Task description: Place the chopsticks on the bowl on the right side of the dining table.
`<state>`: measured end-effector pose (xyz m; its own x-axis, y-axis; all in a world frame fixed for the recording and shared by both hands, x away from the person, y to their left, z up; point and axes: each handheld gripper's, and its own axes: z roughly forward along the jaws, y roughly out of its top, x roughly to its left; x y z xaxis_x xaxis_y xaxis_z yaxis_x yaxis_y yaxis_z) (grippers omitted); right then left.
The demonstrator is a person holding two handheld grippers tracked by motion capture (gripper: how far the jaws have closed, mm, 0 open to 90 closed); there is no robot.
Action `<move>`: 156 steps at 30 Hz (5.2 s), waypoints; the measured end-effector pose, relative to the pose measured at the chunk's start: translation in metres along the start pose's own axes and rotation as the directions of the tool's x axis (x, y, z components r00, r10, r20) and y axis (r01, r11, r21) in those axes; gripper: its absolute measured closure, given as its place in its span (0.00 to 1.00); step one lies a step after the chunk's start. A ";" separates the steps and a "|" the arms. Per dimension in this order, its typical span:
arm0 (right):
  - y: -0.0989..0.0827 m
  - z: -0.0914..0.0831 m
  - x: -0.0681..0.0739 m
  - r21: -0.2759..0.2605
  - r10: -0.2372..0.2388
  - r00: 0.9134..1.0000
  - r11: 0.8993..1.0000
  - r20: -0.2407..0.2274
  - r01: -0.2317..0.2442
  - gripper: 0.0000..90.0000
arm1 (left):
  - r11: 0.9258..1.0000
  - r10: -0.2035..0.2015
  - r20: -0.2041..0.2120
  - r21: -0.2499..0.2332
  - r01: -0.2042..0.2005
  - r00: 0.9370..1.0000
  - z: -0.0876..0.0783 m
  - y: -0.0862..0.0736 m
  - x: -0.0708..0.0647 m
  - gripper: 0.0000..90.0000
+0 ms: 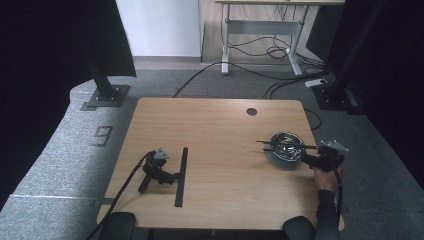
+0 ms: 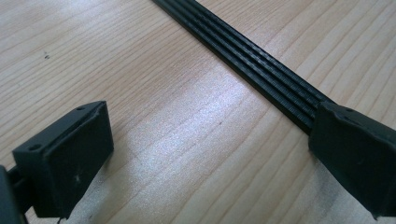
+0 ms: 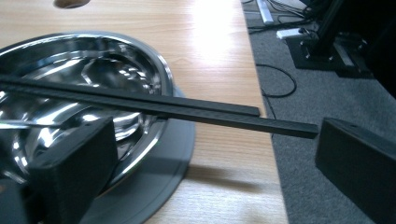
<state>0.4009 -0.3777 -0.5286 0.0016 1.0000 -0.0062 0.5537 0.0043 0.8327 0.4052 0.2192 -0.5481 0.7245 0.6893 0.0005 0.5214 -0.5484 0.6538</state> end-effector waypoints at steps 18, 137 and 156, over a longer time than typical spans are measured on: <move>0.000 0.007 -0.015 -0.015 0.044 0.995 0.999 -0.086 -0.045 0.00 | 1.000 0.000 0.000 0.000 0.000 1.000 0.000 0.000 0.000 0.00; 0.003 0.009 0.035 0.042 -0.154 0.985 0.987 -0.080 0.158 0.03 | 1.000 0.000 0.000 0.000 0.000 1.000 0.000 0.000 0.000 0.00; 0.007 -0.041 0.048 0.084 -0.224 0.964 0.968 -0.146 0.238 0.00 | 1.000 0.000 0.000 0.000 0.000 1.000 0.000 0.000 0.000 0.00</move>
<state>0.3707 -0.3291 -0.5003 -0.2440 0.9633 -0.1118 0.6063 0.2415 0.7577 0.4053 0.2193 -0.5481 0.7248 0.6889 0.0006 0.5212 -0.5489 0.6535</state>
